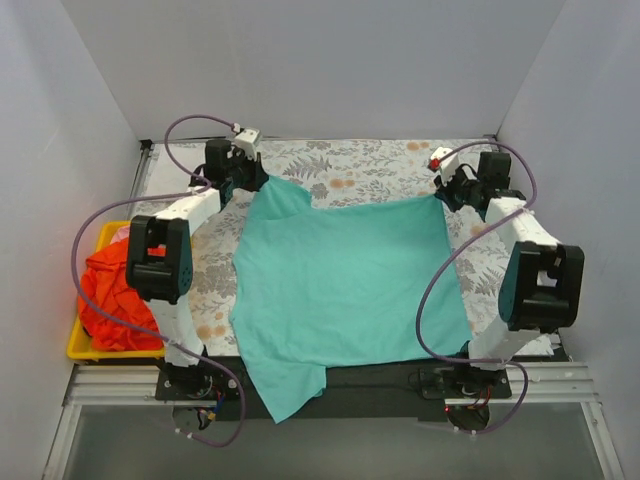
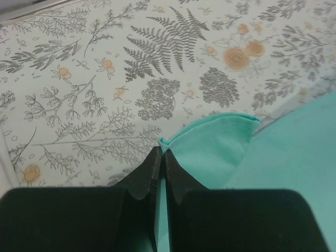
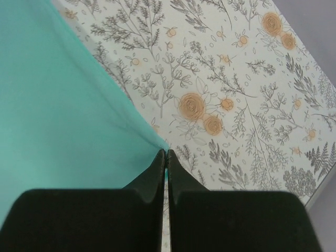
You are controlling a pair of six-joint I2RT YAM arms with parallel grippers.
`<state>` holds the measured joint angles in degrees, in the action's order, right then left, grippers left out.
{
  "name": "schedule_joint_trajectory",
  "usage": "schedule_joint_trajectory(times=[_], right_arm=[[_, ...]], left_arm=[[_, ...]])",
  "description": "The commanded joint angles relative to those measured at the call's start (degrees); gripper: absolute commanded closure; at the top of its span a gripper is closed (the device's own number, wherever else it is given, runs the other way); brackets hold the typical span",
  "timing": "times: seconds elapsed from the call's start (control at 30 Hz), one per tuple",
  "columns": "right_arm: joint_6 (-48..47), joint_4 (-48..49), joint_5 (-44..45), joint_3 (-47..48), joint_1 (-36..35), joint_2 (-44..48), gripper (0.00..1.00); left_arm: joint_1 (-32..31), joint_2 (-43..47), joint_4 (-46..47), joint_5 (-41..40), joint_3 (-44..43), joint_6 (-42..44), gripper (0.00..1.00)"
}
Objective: Fold and stack the t-shirts
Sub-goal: Flatten the tshirt out, then fold the tshirt
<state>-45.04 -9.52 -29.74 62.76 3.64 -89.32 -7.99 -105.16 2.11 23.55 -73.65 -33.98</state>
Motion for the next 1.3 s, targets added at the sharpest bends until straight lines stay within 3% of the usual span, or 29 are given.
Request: schedule_joint_trajectory(times=[0.0,0.33,0.57,0.73,1.07,1.27], right_arm=[[-0.4,4.8,0.4,9.0,-0.3,-7.0,0.99],[-2.5,4.8,5.2,18.6,-0.2,-18.6,0.99],[-1.4,5.0,6.6,21.8,0.5,-20.2,0.99],[-3.0,3.7,5.3,21.8,0.5,-19.8,0.99],[-9.6,1.7,2.0,14.2,0.8,-14.0,0.99],[-12.9,0.6,1.7,11.7,1.2,-10.9,0.99]], left_arm=[[0.2,-5.4,2.3,-0.4,-7.7,2.2,1.0],[0.2,-21.6,1.7,-3.3,-25.0,3.7,1.0],[0.2,-23.9,1.8,-2.1,-29.9,3.1,1.0],[-0.6,-19.0,-0.1,-1.3,-27.2,2.5,1.0],[-1.9,-1.4,-1.4,-3.2,-5.5,8.5,1.0],[-2.4,7.1,-8.3,1.4,-1.5,10.0,1.0]])
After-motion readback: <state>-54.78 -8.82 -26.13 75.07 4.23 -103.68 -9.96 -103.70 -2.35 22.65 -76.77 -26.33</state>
